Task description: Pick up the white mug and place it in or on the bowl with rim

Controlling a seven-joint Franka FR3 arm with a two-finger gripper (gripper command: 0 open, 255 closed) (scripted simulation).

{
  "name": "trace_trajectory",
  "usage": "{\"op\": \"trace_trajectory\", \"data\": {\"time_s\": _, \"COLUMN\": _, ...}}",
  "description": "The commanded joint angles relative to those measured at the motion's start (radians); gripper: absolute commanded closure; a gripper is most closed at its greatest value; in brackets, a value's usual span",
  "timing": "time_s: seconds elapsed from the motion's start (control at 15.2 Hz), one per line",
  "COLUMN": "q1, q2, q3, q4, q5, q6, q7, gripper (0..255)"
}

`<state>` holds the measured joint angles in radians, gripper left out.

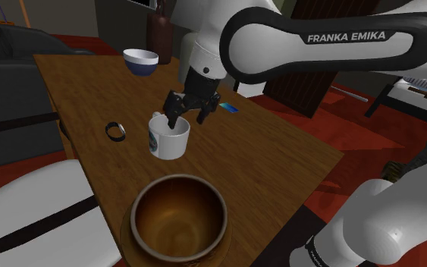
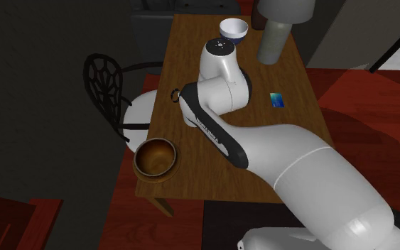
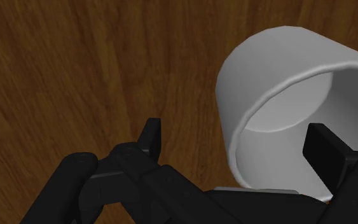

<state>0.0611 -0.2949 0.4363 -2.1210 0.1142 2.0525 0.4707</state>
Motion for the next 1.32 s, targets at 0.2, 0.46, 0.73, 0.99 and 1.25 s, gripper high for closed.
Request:
{"op": "trace_trajectory", "data": {"time_s": 0.2, "q1": -0.001, "q2": 0.018, "q3": 0.007, "q4": -0.030, "q5": -0.005, "q6": 0.047, "q7": 0.005, "gripper": 0}}
{"op": "trace_trajectory", "data": {"time_s": 0.46, "q1": -0.001, "q2": 0.018, "q3": 0.007, "q4": -0.030, "q5": -0.005, "q6": 0.047, "q7": 0.005, "gripper": 0}}
{"op": "trace_trajectory", "data": {"time_s": 0.73, "q1": -0.001, "q2": 0.018, "q3": 0.007, "q4": -0.030, "q5": -0.005, "q6": 0.047, "q7": 0.005, "gripper": 255}}
{"op": "trace_trajectory", "data": {"time_s": 0.99, "q1": -0.001, "q2": 0.018, "q3": 0.007, "q4": -0.030, "q5": -0.005, "q6": 0.047, "q7": 0.005, "gripper": 255}}
{"op": "trace_trajectory", "data": {"time_s": 1.25, "q1": -0.001, "q2": 0.018, "q3": 0.007, "q4": -0.030, "q5": -0.005, "q6": 0.047, "q7": 0.005, "gripper": 255}}
